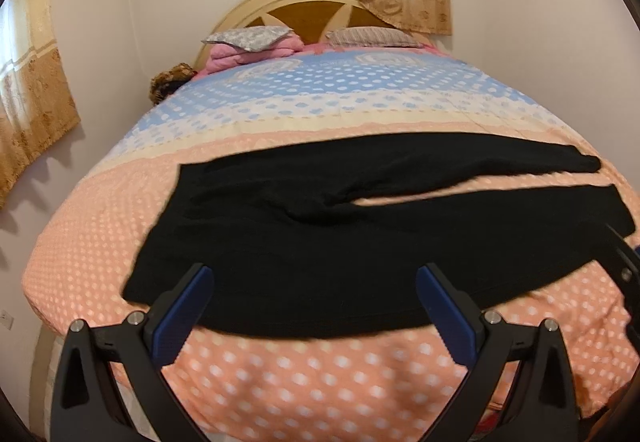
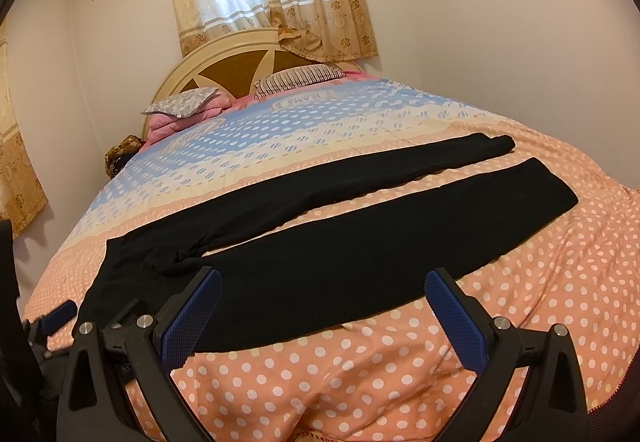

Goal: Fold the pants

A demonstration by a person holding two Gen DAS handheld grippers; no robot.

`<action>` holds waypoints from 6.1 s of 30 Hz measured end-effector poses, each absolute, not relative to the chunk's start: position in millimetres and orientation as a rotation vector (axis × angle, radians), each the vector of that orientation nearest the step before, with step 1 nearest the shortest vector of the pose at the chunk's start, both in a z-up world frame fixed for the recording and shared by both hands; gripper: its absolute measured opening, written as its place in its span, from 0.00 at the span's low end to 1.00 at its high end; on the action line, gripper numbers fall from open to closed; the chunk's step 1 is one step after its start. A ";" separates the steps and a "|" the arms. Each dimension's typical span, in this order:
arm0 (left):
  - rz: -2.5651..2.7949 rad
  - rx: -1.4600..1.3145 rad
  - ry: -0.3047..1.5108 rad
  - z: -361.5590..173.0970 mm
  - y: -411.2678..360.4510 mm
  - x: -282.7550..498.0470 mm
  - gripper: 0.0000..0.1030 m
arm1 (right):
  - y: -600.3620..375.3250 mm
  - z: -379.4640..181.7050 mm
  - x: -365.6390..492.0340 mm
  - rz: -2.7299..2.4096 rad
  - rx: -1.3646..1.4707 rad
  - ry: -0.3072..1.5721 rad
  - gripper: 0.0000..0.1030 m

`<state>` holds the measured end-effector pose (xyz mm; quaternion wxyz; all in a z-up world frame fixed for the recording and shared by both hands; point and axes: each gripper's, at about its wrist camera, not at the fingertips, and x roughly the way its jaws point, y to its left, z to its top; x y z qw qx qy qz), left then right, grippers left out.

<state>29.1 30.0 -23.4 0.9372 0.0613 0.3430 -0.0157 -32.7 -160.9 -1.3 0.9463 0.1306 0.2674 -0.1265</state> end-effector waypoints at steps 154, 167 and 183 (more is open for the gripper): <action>0.070 0.014 0.793 -115.8 163.2 112.0 0.72 | -138.7 -85.3 228.4 0.679 0.230 0.980 0.76; 0.075 0.024 0.772 -114.9 159.8 114.8 0.73 | -78.5 -67.0 150.8 0.839 -0.019 0.939 0.76; 0.081 0.027 0.765 -119.6 157.8 117.2 0.74 | -110.5 -76.6 209.0 0.755 0.180 0.999 0.76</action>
